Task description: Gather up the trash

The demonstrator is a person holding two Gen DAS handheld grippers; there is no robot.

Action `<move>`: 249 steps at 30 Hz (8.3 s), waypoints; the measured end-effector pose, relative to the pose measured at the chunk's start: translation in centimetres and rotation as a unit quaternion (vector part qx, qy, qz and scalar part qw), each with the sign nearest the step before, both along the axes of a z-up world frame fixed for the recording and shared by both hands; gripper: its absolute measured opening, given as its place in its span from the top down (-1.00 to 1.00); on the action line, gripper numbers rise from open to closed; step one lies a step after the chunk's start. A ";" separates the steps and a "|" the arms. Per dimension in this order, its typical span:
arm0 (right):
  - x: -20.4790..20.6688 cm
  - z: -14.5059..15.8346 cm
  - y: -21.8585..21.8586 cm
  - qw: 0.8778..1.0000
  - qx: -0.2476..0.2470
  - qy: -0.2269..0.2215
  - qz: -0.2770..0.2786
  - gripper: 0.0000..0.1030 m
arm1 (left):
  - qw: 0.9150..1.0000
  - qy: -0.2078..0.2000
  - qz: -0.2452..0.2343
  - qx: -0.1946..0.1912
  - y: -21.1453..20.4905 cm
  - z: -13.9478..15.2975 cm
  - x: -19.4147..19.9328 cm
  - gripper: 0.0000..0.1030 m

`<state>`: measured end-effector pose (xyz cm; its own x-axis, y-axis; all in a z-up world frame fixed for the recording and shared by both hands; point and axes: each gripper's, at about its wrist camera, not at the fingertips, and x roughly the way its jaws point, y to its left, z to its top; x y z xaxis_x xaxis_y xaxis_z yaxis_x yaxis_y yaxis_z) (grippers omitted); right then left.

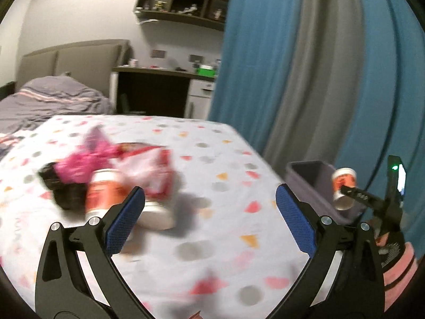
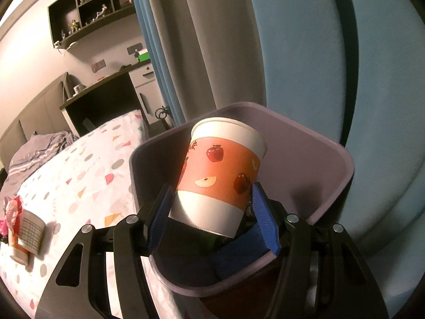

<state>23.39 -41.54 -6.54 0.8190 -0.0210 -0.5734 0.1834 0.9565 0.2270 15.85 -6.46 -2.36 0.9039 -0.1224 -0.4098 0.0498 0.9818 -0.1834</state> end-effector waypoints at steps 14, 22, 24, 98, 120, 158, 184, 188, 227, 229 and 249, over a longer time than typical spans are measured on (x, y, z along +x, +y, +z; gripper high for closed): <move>-3.4 3.6 3.3 0.998 -0.026 -0.057 0.024 -0.26 | 0.995 0.004 0.098 0.002 8.6 -0.8 -2.5 -0.89; -6.4 5.1 12.4 0.986 -0.031 -0.091 0.137 -0.27 | 0.993 0.009 0.121 -0.008 10.9 -0.8 -3.6 -0.89; -6.5 5.0 14.6 0.982 -0.033 -0.090 0.161 -0.27 | 0.992 0.009 0.127 -0.007 11.4 -0.9 -3.9 -0.89; -4.9 4.1 22.1 0.959 -0.001 -0.093 0.266 0.91 | 0.990 0.105 0.067 -0.071 11.8 -4.5 1.7 -0.68; -5.4 4.5 15.7 0.970 0.002 -0.106 0.217 0.91 | 0.996 0.087 -0.003 -0.009 4.2 -2.2 5.6 -0.58; -5.1 4.3 10.5 0.982 0.003 -0.102 0.160 0.91 | 0.987 0.148 -0.008 0.054 0.1 -4.7 10.4 -0.03; -5.6 4.7 7.7 0.986 -0.007 -0.107 0.127 0.91 | 0.991 0.098 -0.090 0.025 -6.2 -2.5 7.7 0.00; -5.4 4.7 6.6 0.988 -0.008 -0.107 0.114 0.91 | 0.990 0.089 -0.109 0.021 -7.6 -1.8 8.0 0.00; -0.6 -0.2 -2.4 0.998 0.003 -0.037 0.049 0.90 | 0.957 0.106 -0.268 -0.034 -23.5 -2.4 15.1 0.00; -0.8 -0.2 -2.6 0.998 0.004 -0.037 0.046 0.87 | 0.956 0.107 -0.270 -0.035 -23.6 -2.5 15.2 0.00; -6.5 2.7 -5.4 0.993 -0.013 -0.110 -0.036 0.17 | 0.942 0.130 -0.309 -0.023 -28.4 -4.0 15.0 -0.09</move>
